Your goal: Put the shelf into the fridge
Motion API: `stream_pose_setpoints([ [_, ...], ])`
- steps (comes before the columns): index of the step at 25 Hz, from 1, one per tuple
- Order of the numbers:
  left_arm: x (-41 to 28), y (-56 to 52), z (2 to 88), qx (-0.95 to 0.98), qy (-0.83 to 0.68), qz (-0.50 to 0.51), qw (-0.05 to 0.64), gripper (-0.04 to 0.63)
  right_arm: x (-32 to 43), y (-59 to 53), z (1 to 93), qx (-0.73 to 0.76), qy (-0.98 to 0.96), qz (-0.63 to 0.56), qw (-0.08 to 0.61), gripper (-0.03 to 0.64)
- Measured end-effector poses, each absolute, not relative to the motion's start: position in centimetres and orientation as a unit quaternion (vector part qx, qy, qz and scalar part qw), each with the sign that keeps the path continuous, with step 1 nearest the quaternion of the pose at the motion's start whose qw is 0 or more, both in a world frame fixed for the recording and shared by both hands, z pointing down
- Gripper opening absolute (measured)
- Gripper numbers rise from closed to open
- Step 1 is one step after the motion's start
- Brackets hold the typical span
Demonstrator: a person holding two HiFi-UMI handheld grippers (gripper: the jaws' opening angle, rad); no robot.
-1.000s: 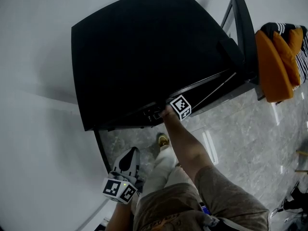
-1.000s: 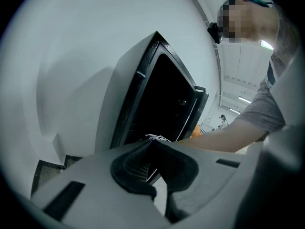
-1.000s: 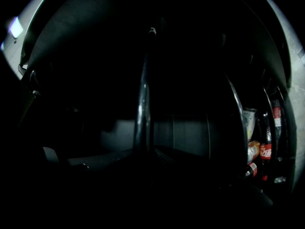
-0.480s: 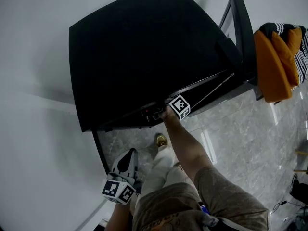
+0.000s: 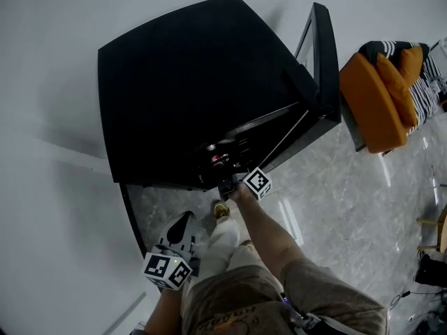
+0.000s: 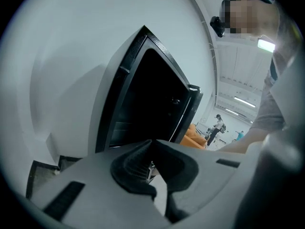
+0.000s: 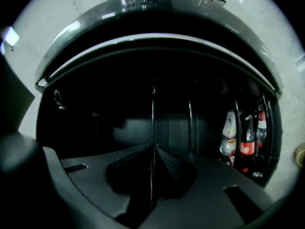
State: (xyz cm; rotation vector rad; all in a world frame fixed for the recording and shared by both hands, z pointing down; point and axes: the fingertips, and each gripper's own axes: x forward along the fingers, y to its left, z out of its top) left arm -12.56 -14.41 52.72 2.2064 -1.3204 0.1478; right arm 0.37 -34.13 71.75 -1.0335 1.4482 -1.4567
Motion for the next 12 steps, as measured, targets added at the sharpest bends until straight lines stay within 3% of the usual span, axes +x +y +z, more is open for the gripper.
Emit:
stream_pose_setpoints([
  [4, -11.9, -14.0, 51.4, 0.826, -0.487, 0.047, 0.280, 0.003, 0.9, -31.1, 70.9, -0.413, 0.584, -0.597, 0.364, 0.026],
  [12, -9.5, -12.2, 47.5, 0.840, -0.448, 0.053, 0.302, 0.003, 1.8, -23.3, 61.8, -0.381, 0.692, -0.576, 0.211, 0.023],
])
